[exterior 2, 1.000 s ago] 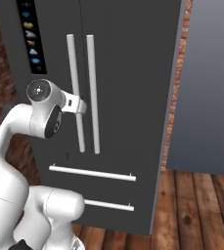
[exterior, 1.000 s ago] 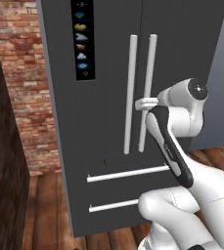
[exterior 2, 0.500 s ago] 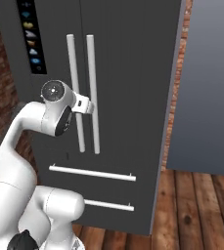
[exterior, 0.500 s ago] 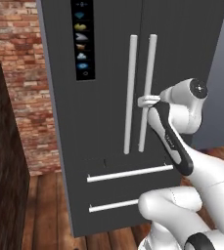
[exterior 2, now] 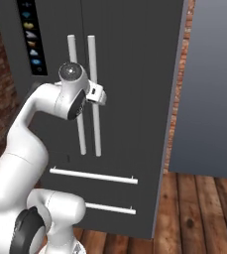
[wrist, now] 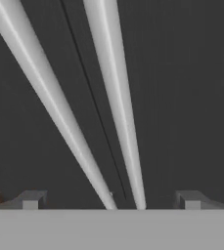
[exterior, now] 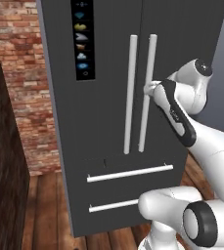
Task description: Retrieve the sausage and cheese from the fridge and place them on the cutting board on the counter.
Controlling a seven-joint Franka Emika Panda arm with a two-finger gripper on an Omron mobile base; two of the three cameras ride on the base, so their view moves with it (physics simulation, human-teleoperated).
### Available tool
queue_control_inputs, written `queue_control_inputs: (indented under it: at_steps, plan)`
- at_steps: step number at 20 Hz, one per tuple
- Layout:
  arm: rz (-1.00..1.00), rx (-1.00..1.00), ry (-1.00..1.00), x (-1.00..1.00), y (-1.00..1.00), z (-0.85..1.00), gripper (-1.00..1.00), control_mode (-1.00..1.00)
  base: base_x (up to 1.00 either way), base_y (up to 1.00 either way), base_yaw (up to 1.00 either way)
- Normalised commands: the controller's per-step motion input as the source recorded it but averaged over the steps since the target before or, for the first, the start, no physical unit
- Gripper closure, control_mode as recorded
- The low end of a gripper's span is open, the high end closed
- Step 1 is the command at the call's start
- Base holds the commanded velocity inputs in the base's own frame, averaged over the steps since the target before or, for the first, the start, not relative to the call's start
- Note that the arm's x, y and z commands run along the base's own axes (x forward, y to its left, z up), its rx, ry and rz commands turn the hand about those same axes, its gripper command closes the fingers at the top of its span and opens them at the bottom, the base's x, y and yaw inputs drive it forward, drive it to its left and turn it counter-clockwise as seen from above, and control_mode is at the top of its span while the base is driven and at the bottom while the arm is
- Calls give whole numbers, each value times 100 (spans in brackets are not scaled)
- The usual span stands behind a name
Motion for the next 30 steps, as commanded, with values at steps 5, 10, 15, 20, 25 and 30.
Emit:
queue_control_inputs:
  at_steps: [5, 10, 15, 20, 25, 30]
  plan:
    - [0, 0, -28, 30, 6, -37, -100, -100, 0, 0, 0]
    - [-2, 2, -4, 24, 0, -6, -100, -100, 0, 0, 0]
    - [-2, 2, 2, 42, 0, 0, -100, -100, 0, 0, 0]
    - [0, 3, 8, 66, 0, -2, -100, -100, 0, 0, 0]
    - [0, 3, 8, 77, 0, -9, -100, -100, 0, 0, 0]
    - [0, 1, 2, 69, 0, -14, -100, -100, 0, 0, 0]
